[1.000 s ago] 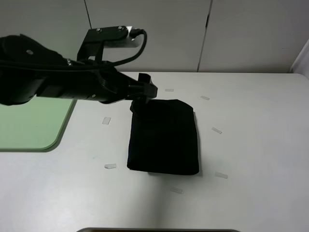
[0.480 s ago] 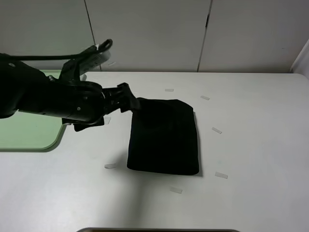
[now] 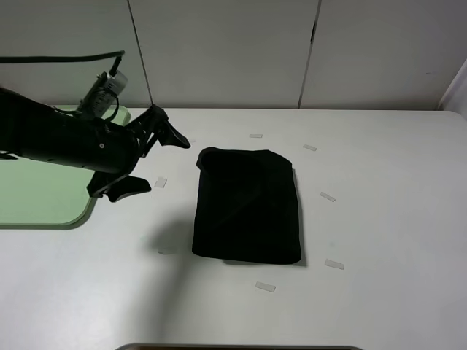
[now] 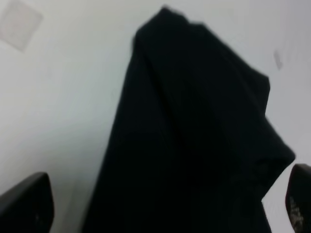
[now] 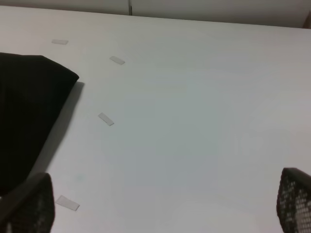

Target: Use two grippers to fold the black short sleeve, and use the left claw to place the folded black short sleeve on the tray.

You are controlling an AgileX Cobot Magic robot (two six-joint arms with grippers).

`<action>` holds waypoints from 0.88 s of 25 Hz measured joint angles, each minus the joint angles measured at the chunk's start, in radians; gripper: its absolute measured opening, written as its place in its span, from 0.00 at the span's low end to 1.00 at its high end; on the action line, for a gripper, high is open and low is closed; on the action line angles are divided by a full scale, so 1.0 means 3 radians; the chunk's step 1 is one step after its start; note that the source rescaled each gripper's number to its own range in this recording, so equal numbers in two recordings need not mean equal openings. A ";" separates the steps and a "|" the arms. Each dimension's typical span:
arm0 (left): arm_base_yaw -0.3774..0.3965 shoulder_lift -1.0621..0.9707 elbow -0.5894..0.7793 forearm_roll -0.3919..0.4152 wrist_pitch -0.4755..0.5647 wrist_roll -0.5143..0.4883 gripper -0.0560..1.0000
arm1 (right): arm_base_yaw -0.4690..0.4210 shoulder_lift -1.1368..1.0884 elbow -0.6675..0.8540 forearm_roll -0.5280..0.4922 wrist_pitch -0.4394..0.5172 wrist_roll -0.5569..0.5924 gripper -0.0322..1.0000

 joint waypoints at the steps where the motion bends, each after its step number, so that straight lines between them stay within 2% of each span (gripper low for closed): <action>1: 0.0006 0.0106 -0.0020 -0.0217 0.0089 0.0177 0.95 | 0.0000 0.0000 0.0000 0.0000 0.0000 0.0000 1.00; 3: 0.0011 0.0330 -0.0108 -0.0418 0.0300 0.0496 0.95 | 0.0000 0.0000 0.0000 -0.0001 0.0000 0.0000 1.00; 6: 0.0011 0.0524 -0.0224 -0.0480 0.0486 0.0653 0.94 | 0.0000 0.0000 0.0000 -0.0001 0.0000 0.0000 1.00; 13: 0.0011 0.1006 -0.0661 -0.0505 0.0638 0.0793 0.88 | 0.0000 0.0000 0.0000 -0.0001 0.0000 0.0000 1.00; 16: 0.0011 0.1094 -0.0778 -0.0509 0.0644 0.0841 0.75 | 0.0000 0.0000 0.0000 -0.0001 0.0000 0.0000 1.00; 22: 0.0011 0.1122 -0.0971 -0.0509 0.0679 0.0966 0.29 | 0.0000 0.0000 0.0000 -0.0001 0.0000 0.0000 1.00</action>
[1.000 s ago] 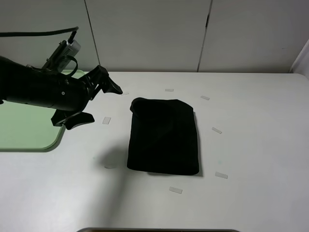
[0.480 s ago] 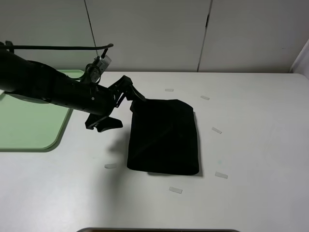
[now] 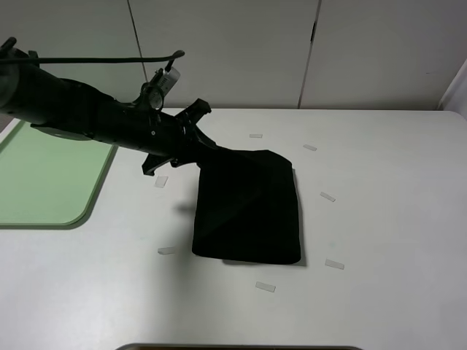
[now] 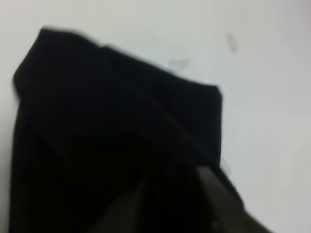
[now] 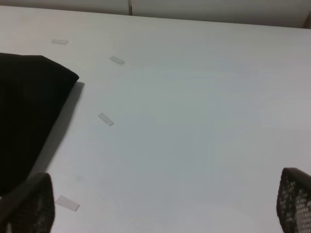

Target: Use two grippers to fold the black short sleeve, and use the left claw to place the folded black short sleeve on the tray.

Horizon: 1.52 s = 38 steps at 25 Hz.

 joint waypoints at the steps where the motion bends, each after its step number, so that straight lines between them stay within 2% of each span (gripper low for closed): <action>1: 0.0000 0.0000 -0.0035 0.0000 0.0000 0.0045 0.23 | 0.0000 0.0000 0.0000 0.0000 0.0000 0.0000 1.00; 3: 0.0000 0.0000 -0.0096 0.0000 0.0000 0.0121 0.13 | 0.0000 0.0000 0.0000 0.0000 0.0000 0.0000 1.00; 6: 0.0000 0.0002 -0.0166 0.0000 0.0000 0.0198 0.07 | 0.0000 0.0000 0.0000 0.0000 0.0000 0.0000 1.00; 12: -0.0016 0.0039 -0.0361 0.0006 -0.0019 0.0432 0.06 | 0.0000 0.0000 0.0000 0.0000 0.0000 0.0000 1.00; 18: -0.0177 0.0339 -0.0634 -0.0002 -0.0018 0.0620 0.06 | 0.0000 0.0000 0.0000 0.0000 0.0000 0.0000 1.00; 21: -0.0392 0.0580 -0.0874 -0.0002 -0.0156 0.0668 0.06 | 0.0000 0.0000 0.0000 0.0000 0.0000 0.0000 1.00; 27: -0.0664 0.0690 -0.1110 -0.0002 -0.0701 0.0675 0.07 | 0.0000 0.0000 0.0000 0.0000 0.0000 0.0000 1.00; 29: -0.0710 0.0697 -0.1138 -0.0002 -0.0850 0.0698 0.11 | 0.0000 0.0000 0.0000 0.0000 0.0000 0.0000 1.00; 31: -0.0730 0.0703 -0.1150 -0.0002 -0.0927 0.0731 0.20 | 0.0000 0.0000 0.0000 0.0000 0.0000 0.0000 1.00; 35: -0.0729 0.0703 -0.1185 0.0017 -0.0984 0.0846 0.53 | 0.0000 0.0000 0.0000 0.0000 0.0000 0.0000 1.00; 38: -0.0729 0.0704 -0.1272 0.0130 -0.0996 0.1053 0.64 | 0.0000 0.0000 0.0000 0.0000 0.0000 0.0000 1.00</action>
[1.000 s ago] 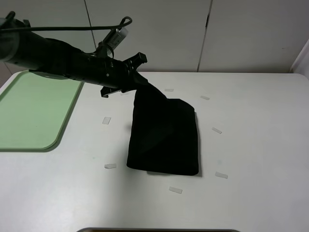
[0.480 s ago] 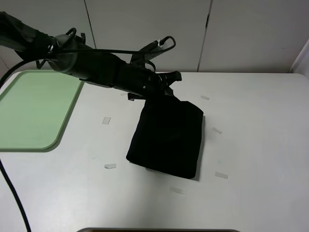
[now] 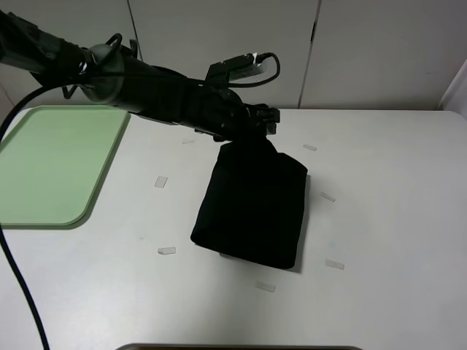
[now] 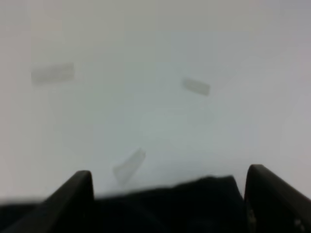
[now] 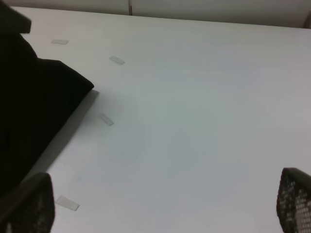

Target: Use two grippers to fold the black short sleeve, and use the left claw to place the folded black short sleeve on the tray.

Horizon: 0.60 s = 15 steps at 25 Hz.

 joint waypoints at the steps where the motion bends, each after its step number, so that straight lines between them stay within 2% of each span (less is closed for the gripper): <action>1: 0.0000 0.0000 -0.0047 0.0045 0.0000 0.0142 0.66 | 0.0000 0.0000 0.0000 0.0000 0.0000 0.0000 1.00; 7: 0.0000 0.0003 -0.0401 0.0115 0.0094 0.0715 0.68 | 0.0000 0.0000 0.0000 0.0000 0.0000 0.0000 1.00; 12: 0.0000 -0.0004 -0.0555 0.0144 0.0194 0.0813 0.68 | 0.0000 0.0000 0.0000 0.0000 0.0000 0.0000 1.00; 15: 0.0000 -0.0085 -0.0453 0.0321 0.0215 0.0822 0.68 | 0.0000 0.0000 0.0000 0.0000 0.0000 0.0000 1.00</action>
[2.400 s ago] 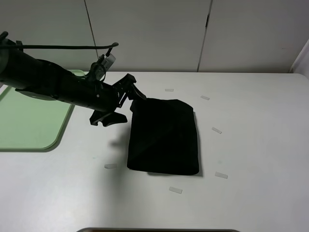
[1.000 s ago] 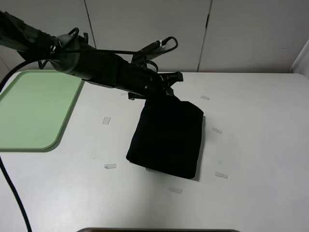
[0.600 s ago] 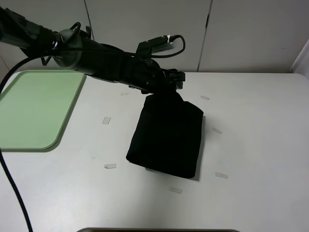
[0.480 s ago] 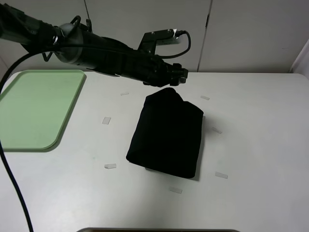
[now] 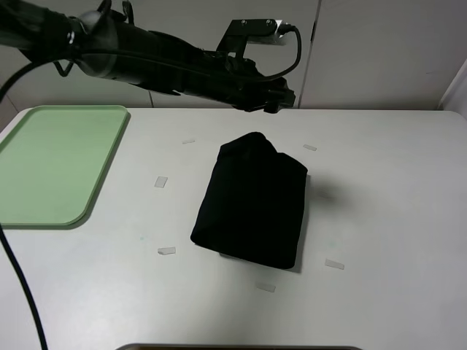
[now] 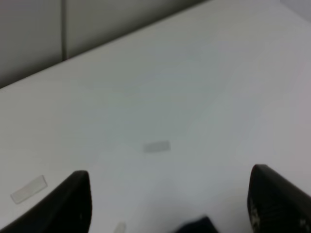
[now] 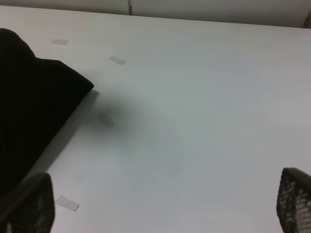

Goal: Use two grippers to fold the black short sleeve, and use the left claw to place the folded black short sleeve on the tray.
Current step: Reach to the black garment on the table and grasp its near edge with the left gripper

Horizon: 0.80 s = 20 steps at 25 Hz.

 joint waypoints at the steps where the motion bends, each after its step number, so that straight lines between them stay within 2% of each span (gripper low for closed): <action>1: 0.0000 -0.0069 0.0077 0.0099 0.0030 0.0000 0.68 | 0.0000 0.0000 0.0000 0.0000 0.0000 0.0000 1.00; 5: 0.0000 -0.0449 0.0416 0.0656 0.0159 -0.0190 0.68 | 0.0000 0.0000 0.0000 0.0000 0.0000 0.0000 1.00; 10: 0.0000 -0.0950 0.0900 0.1650 0.0146 -0.1120 0.68 | 0.0000 0.0000 0.0000 0.0000 0.0000 0.0000 1.00; 11: 0.0000 -0.0950 0.0900 0.1650 0.0146 -0.1120 0.68 | 0.0000 0.0000 0.0000 0.0000 0.0000 0.0000 1.00; 12: 0.0000 -0.1031 0.0975 0.1924 0.0094 -0.1323 0.68 | 0.0000 0.0000 0.0000 0.0000 0.0000 0.0000 1.00; 15: 0.0000 -0.1203 0.1159 0.2526 -0.0057 -0.1740 0.68 | 0.0000 0.0000 0.0000 0.0000 0.0000 0.0000 1.00; 17: 0.0000 -0.1273 0.1254 0.2768 -0.0150 -0.1918 0.68 | 0.0000 0.0000 0.0000 0.0000 0.0000 0.0000 1.00; 20: 0.0000 -0.1316 0.1343 0.2878 -0.0225 -0.2093 0.68 | 0.0000 0.0000 0.0000 0.0000 0.0000 0.0000 1.00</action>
